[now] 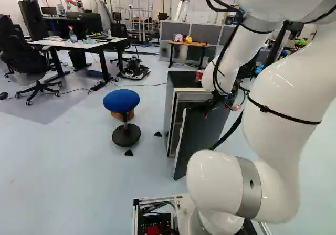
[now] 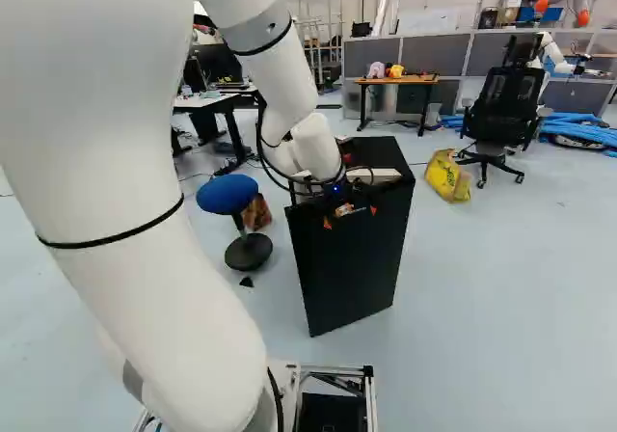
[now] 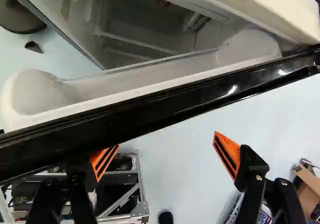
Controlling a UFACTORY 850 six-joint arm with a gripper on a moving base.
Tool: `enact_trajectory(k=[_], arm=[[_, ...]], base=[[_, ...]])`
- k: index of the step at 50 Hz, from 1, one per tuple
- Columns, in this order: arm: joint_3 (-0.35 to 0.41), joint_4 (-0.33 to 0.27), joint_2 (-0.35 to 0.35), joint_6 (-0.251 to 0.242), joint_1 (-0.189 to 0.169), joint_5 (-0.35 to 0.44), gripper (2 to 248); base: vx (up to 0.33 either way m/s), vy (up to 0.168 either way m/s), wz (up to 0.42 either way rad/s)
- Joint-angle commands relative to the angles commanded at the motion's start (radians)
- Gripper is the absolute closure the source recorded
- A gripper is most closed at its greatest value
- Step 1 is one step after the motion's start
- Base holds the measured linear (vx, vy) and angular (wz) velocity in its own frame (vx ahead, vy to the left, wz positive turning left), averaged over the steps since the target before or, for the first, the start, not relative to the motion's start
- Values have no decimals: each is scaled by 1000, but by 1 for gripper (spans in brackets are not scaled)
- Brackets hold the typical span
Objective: Grab a drink from the fridge
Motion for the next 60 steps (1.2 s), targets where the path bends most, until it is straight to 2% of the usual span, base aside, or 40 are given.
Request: enact_trajectory(k=[37, 60], arm=[[-48, 189, -42, 0, 81, 1, 3], [-64, 293, -55, 0, 95, 28, 3]], base=[[0, 0, 0], [0, 0, 0]])
